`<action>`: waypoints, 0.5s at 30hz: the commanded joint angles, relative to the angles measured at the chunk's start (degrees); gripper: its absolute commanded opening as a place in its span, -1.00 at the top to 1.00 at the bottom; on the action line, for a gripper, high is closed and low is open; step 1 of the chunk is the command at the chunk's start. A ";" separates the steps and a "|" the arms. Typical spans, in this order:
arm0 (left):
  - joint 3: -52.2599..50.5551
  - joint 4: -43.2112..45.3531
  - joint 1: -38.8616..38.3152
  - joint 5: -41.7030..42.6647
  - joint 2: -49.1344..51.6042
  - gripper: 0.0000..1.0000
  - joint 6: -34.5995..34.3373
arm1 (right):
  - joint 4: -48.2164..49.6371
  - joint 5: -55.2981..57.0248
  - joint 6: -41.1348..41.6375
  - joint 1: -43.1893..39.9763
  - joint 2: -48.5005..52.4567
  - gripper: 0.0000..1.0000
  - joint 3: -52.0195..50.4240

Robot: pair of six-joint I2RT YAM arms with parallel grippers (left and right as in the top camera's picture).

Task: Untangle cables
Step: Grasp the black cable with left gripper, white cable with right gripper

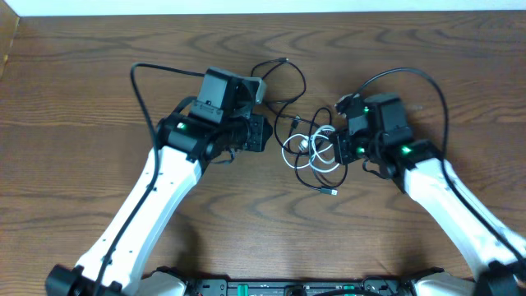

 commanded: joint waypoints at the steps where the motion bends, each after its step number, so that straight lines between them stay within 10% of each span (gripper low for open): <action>1: 0.59 1.51 -0.13 5.60 2.91 0.01 0.44 | -0.90 0.17 1.92 0.28 -3.82 0.98 0.79; 15: 0.59 13.44 -0.15 20.61 16.85 -0.36 -0.74 | -5.40 -0.07 1.92 0.28 -6.05 0.98 0.79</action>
